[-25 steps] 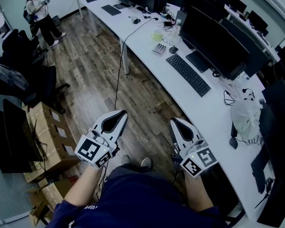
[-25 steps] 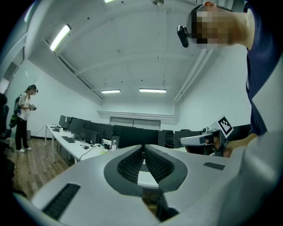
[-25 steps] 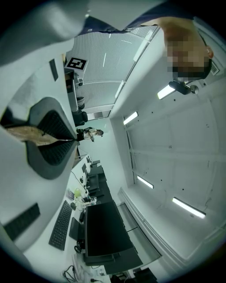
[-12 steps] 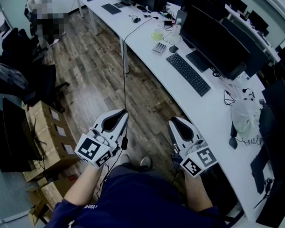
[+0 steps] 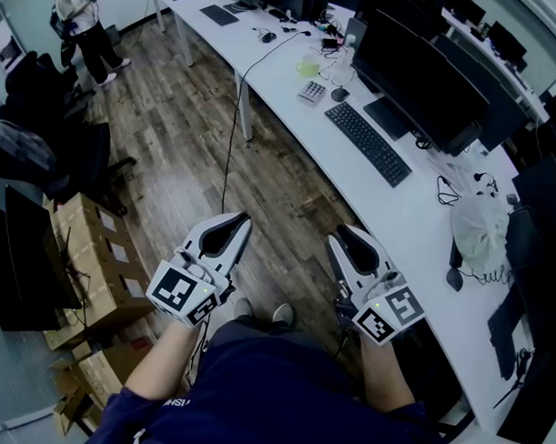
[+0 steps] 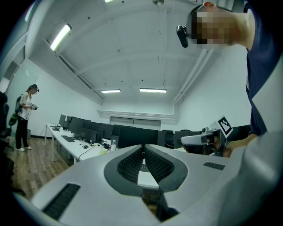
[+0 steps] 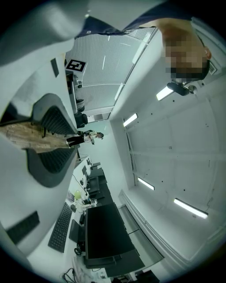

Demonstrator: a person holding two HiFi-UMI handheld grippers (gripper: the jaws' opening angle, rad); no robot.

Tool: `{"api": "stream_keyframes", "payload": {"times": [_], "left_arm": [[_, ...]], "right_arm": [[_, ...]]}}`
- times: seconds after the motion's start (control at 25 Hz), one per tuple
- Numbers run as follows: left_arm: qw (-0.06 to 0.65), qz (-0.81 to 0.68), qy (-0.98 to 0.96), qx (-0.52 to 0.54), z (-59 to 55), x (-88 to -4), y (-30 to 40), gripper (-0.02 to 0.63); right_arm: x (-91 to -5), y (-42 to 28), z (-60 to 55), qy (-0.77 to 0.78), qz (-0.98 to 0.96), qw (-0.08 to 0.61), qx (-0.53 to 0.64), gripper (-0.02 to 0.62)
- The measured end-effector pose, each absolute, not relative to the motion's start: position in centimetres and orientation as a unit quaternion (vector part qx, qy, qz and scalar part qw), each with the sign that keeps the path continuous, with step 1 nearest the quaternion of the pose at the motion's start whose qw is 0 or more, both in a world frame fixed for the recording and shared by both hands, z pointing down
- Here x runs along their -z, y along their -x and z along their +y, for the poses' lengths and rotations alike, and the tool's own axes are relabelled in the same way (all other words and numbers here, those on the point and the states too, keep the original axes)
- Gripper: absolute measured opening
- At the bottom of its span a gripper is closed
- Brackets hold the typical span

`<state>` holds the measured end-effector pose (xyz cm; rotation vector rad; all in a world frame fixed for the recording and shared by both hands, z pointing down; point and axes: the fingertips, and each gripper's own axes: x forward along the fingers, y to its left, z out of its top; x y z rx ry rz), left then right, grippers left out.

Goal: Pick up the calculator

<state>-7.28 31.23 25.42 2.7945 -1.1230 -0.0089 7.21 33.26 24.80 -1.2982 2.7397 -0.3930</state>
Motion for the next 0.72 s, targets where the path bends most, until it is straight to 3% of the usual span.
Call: {"api": "stream_keyframes", "payload": {"times": [0.72], "left_arm": [[0.070,-0.388,-0.919,-0.002,31.2,-26.2,4.8,0.043]], "right_arm": [[-25.6,-10.0,32.7,0.412,0.900,0.041,0.133,0.112]]}}
